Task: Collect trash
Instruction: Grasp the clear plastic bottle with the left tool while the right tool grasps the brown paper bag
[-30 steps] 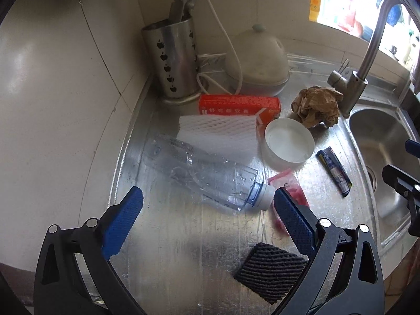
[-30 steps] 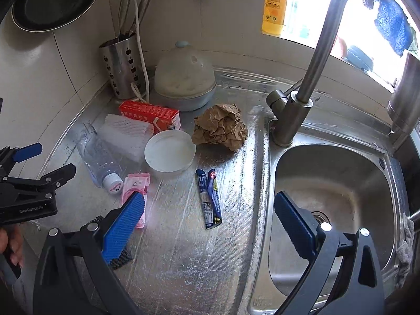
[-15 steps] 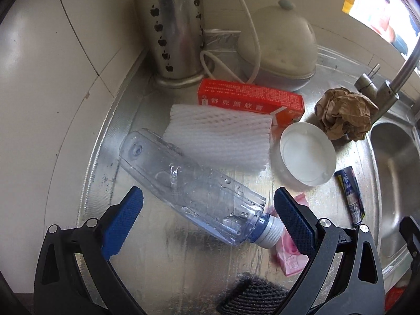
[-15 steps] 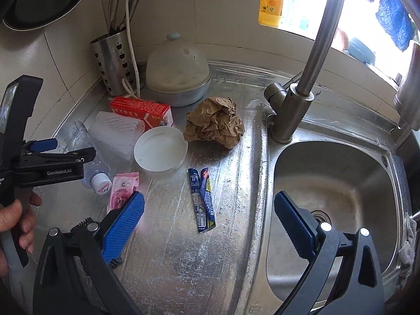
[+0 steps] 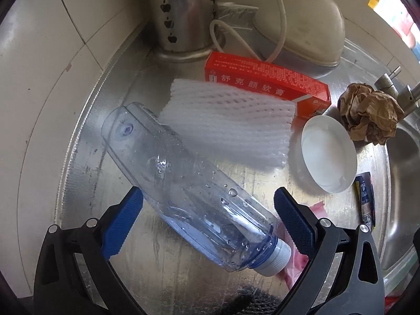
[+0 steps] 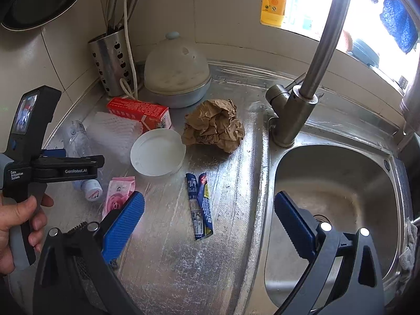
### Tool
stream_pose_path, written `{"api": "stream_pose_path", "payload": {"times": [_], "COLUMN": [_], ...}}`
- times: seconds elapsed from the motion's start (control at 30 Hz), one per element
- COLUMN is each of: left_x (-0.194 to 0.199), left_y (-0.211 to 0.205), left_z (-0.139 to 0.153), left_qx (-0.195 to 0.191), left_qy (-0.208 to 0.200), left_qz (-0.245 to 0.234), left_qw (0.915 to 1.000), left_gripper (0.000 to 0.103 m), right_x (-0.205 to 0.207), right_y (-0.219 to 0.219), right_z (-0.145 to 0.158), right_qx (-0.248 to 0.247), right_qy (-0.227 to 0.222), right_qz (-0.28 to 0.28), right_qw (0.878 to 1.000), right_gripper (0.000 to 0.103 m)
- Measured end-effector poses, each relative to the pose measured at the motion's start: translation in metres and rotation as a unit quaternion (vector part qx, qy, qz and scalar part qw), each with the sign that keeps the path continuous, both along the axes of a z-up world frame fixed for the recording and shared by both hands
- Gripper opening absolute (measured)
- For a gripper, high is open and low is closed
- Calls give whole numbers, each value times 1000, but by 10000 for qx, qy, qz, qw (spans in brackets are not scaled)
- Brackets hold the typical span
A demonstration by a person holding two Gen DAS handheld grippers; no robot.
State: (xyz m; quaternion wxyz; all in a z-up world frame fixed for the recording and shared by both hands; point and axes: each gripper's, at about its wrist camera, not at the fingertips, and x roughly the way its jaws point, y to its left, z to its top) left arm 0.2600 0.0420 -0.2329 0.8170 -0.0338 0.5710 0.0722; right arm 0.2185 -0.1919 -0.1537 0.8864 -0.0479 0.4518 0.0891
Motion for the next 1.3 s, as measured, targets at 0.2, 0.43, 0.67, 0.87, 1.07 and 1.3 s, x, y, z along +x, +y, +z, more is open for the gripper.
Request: {"api": "stream_pose_path", "payload": {"times": [0.2, 0.43, 0.67, 0.87, 1.07, 1.3], "left_x": [-5, -8, -9, -11, -12, -15], "left_y": [8, 17, 17, 12, 12, 16], "left_z": [-7, -14, -23, -26, -25, -22], "left_qx": [-135, -163, -125, -109, -131, -191], "left_qy": [40, 109, 175, 124, 87, 24], "left_qz": [16, -5, -99, -197, -259, -300], "left_qw": [9999, 9998, 9997, 9997, 9995, 9994], "left_gripper": [92, 82, 75, 73, 71, 64], "right_x": [43, 101, 138, 154, 150, 135], "right_y": [10, 18, 22, 22, 18, 13], "right_z": [-6, -27, -52, -74, -88, -78], "right_qx": [-33, -166, -468, -521, -248, -33], "right_qy": [-190, -66, 210, 572, 756, 643], "right_qz": [91, 84, -4, -37, -26, -71], "right_qw": [9998, 9998, 9987, 9970, 9968, 9979], "right_gripper": [98, 98, 98, 97, 74, 71]}}
